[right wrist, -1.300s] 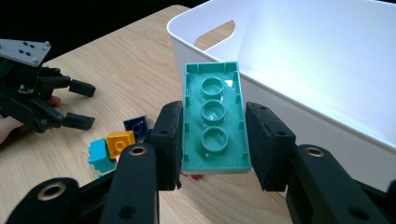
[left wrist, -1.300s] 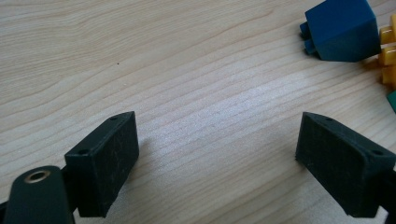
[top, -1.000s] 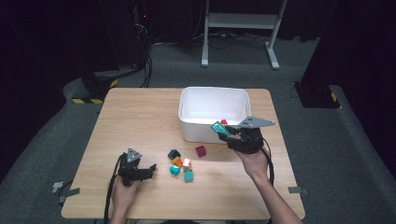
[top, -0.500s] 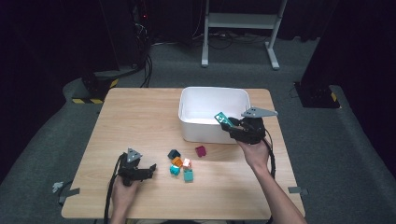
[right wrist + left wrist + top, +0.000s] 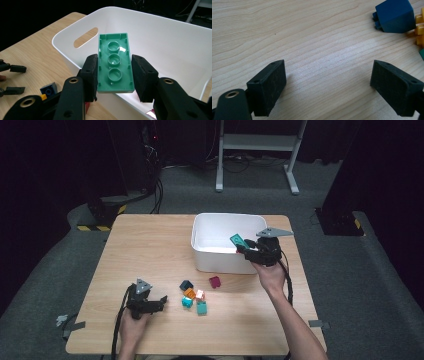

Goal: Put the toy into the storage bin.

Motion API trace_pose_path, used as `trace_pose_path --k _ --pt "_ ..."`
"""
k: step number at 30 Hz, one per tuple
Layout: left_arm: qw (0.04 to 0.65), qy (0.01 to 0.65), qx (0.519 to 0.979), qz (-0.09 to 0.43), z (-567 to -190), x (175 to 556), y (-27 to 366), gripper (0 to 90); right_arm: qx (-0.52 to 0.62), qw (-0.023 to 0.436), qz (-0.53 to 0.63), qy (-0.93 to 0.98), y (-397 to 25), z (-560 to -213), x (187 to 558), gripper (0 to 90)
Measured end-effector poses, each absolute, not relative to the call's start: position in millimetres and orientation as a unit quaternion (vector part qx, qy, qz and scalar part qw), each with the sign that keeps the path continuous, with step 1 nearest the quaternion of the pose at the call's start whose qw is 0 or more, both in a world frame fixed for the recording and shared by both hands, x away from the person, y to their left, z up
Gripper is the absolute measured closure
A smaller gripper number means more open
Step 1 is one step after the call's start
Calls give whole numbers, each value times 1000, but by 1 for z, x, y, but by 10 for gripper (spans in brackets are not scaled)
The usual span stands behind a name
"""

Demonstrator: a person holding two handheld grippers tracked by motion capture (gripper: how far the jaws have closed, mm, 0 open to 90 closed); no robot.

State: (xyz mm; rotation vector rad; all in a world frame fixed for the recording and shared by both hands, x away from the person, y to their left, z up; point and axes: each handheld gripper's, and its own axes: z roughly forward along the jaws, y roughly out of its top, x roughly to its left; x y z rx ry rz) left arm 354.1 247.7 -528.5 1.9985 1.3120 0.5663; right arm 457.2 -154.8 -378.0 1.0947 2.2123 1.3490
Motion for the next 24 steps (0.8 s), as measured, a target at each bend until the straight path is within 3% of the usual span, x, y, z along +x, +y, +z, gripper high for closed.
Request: trace_pose_path --k 24 --pt "336 503 766 217 -529 354 248 131 421 164 443 775 -151 -385 489 584"
